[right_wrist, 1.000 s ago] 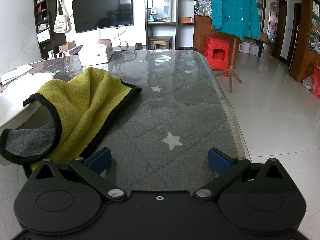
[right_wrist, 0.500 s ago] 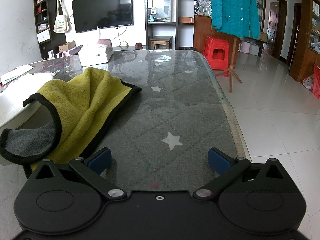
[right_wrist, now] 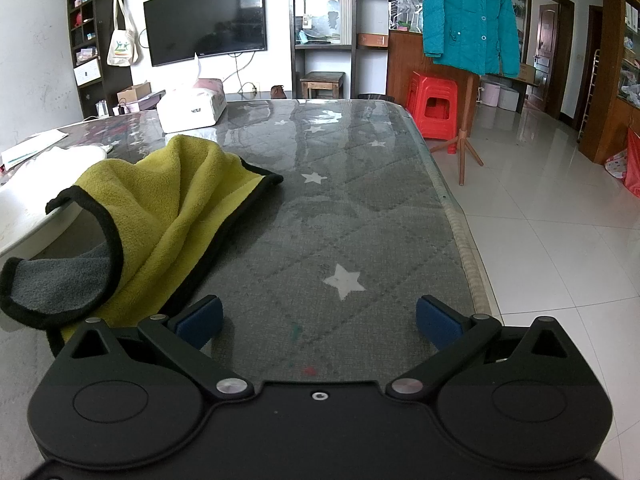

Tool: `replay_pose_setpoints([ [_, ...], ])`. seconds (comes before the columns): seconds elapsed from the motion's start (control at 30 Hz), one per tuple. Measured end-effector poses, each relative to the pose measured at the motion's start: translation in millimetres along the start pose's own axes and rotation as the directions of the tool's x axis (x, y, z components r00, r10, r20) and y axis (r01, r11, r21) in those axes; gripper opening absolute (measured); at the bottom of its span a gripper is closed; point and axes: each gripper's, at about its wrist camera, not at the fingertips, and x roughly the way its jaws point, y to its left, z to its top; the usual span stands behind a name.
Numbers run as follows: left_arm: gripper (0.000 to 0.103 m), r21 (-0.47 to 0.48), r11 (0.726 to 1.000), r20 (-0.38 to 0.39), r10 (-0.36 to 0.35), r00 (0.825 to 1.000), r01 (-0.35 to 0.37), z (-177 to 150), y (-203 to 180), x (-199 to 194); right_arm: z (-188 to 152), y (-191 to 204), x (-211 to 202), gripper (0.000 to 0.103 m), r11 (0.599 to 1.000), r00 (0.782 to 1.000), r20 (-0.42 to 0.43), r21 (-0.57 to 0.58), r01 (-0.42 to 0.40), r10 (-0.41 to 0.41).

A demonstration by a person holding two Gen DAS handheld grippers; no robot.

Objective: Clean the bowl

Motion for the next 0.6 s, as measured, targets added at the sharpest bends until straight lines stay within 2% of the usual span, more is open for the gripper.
replay_pose_setpoints([
  [0.6, 0.103, 0.000, 1.000, -0.001, 0.000, 1.000, 0.000, 0.2, -2.6, 0.7, 0.1, -0.1, -0.1, 0.103, 1.000, 1.000, 0.000, 0.000, 0.000, 0.000],
])
